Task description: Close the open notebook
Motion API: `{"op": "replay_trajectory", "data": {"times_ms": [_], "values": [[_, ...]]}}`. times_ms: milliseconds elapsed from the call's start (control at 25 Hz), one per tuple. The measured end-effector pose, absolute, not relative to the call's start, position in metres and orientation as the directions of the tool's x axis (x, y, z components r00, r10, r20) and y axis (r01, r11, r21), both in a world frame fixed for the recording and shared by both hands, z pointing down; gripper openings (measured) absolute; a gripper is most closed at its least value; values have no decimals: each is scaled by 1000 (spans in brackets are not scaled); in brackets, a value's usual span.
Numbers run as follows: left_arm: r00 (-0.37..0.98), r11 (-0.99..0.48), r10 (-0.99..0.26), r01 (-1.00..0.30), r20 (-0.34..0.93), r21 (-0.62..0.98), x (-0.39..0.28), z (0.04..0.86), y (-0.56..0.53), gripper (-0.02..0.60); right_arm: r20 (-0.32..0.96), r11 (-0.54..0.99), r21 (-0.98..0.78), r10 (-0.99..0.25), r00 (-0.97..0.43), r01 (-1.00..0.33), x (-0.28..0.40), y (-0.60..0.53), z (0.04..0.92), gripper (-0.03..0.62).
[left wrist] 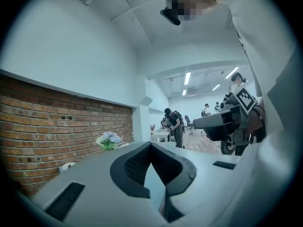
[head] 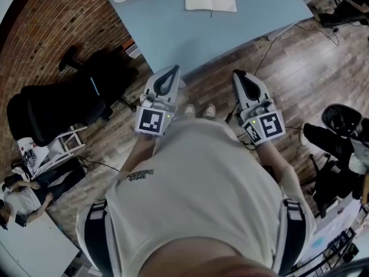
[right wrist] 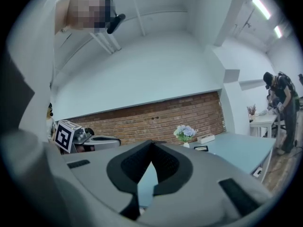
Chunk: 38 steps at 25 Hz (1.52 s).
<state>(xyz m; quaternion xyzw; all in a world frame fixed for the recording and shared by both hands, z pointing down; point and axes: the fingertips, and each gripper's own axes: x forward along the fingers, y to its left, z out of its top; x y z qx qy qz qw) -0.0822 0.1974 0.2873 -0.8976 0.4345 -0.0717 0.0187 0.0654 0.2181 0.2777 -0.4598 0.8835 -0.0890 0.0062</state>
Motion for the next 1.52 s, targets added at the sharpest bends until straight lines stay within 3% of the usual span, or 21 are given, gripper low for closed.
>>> {"op": "replay_trajectory", "data": {"times_ms": [880,1520], "values": [[576,-588,-807,-805,131,-83,-45,302,169,12,62,584,-182,-796,-602,-791,107,195,289,2],[558,-574,-815,-814,153,-91,-56,309,110,12,86,584,-198,-790,-607,-788,100,122,297,2]]}}
